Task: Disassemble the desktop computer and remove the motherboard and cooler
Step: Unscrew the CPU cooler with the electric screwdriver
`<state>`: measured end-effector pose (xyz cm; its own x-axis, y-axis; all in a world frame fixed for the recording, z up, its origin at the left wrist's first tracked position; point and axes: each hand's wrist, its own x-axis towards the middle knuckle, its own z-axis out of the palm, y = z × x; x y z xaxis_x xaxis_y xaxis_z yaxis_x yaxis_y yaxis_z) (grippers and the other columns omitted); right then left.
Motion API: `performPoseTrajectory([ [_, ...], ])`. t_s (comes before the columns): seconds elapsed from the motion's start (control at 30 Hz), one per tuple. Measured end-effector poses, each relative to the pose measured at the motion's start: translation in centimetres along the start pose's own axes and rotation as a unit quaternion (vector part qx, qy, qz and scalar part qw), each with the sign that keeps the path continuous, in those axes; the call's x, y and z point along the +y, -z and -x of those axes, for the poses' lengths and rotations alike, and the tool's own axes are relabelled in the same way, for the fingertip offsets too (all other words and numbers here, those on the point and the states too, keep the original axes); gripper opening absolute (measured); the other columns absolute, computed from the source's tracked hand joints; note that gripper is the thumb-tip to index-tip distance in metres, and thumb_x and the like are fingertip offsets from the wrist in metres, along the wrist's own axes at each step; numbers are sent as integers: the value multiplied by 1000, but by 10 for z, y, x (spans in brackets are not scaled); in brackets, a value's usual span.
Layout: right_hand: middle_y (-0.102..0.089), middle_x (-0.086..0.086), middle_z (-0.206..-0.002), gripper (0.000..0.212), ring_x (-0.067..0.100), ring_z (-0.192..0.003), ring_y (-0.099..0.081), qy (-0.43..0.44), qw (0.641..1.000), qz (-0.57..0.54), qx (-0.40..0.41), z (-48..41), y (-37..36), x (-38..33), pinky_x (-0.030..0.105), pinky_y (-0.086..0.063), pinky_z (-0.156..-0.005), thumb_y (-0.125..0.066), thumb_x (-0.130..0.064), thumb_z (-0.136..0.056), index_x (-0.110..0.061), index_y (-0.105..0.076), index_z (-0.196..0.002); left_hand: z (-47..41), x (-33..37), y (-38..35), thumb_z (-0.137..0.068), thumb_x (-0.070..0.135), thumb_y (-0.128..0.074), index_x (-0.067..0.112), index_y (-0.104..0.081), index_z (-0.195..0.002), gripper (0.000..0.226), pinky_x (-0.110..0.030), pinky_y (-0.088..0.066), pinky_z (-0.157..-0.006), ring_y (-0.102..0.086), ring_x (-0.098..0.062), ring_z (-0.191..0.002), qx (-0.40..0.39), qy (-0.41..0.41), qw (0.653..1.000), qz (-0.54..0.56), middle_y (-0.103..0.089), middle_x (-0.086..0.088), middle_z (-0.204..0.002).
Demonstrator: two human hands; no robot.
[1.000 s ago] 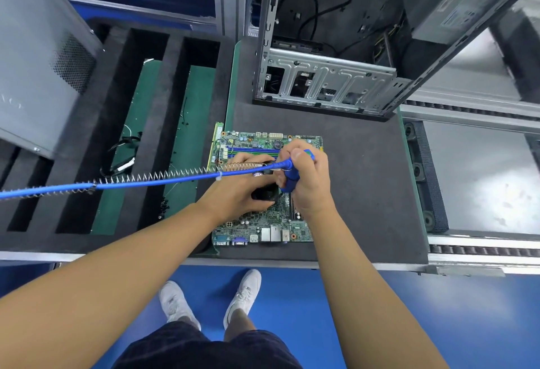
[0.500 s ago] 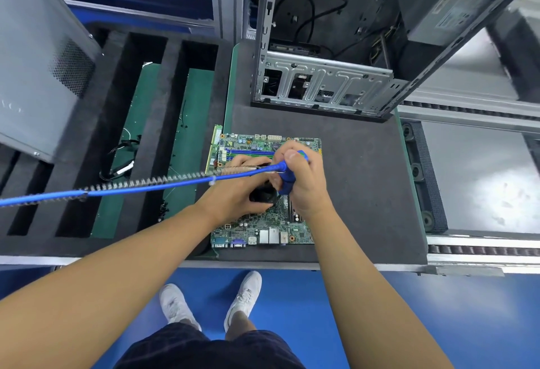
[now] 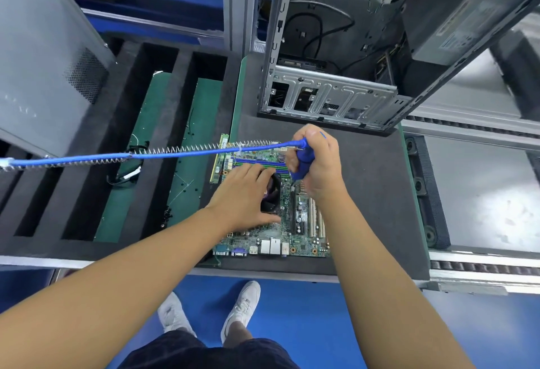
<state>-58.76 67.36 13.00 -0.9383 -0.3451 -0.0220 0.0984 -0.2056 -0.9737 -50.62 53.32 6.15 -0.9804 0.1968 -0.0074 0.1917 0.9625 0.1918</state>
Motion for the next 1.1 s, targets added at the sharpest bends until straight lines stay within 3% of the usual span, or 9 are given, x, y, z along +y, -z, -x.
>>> performPoseTrajectory([
  [0.13, -38, 10, -50, 23, 19, -40, -37, 2, 1000, -27, -14, -7, -3, 6, 26, -29, -47, -56, -32, -79, -15, -53, -64, -1, -1, -4, -64, 89, -50, 16, -40, -137, 104, -39, -40, -98, -44, -21, -106, 3, -2, 1000, 18, -49, 0, -119],
  [0.37, -39, 13, -48, 25, 19, -41, -34, 8, 999, -39, -20, -9, -2, 15, 28, -29, -47, -55, -32, -82, -16, -52, -64, -1, -2, -4, -64, 88, -50, 15, -41, -135, 101, -38, -39, -97, -43, -21, -104, 7, -3, 1000, 29, -48, 0, -117],
  [0.57, -28, 24, -50, 29, 19, -41, -36, 19, 999, -36, -21, -7, -1, 18, 28, -28, -46, -54, -32, -86, -13, -50, -66, -1, -1, -3, -65, 86, -53, 17, -41, -135, 99, -37, -39, -96, -42, -20, -103, 0, 0, 999, 47, -46, 2, -114],
  [0.7, -37, 9, -49, 28, 19, -40, -35, 25, 999, -30, -29, -11, -5, 16, 25, -32, -47, -54, -32, -87, -16, -52, -64, -2, 0, -3, -64, 86, -52, 18, -42, -134, 98, -37, -39, -95, -41, -19, -100, -4, 1, 999, 49, -46, 2, -112],
  [0.87, -26, 29, -51, 33, 20, -41, -35, 22, 999, -28, -18, -8, -3, 18, 30, -28, -46, -55, -32, -86, -8, -46, -66, -2, -1, -1, -63, 88, -48, 19, -42, -133, 99, -36, -40, -94, -41, -18, -99, -11, 8, 999, 49, -46, 4, -110],
  [1.1, -25, 29, -52, 37, 19, -40, -35, 17, 999, -30, -19, -6, -7, 20, 32, -24, -46, -53, -30, -84, -2, -39, -66, -1, -1, 0, -64, 86, -53, 20, -42, -132, 95, -36, -40, -92, -41, -18, -97, -7, 5, 999, 52, -45, 4, -107],
])
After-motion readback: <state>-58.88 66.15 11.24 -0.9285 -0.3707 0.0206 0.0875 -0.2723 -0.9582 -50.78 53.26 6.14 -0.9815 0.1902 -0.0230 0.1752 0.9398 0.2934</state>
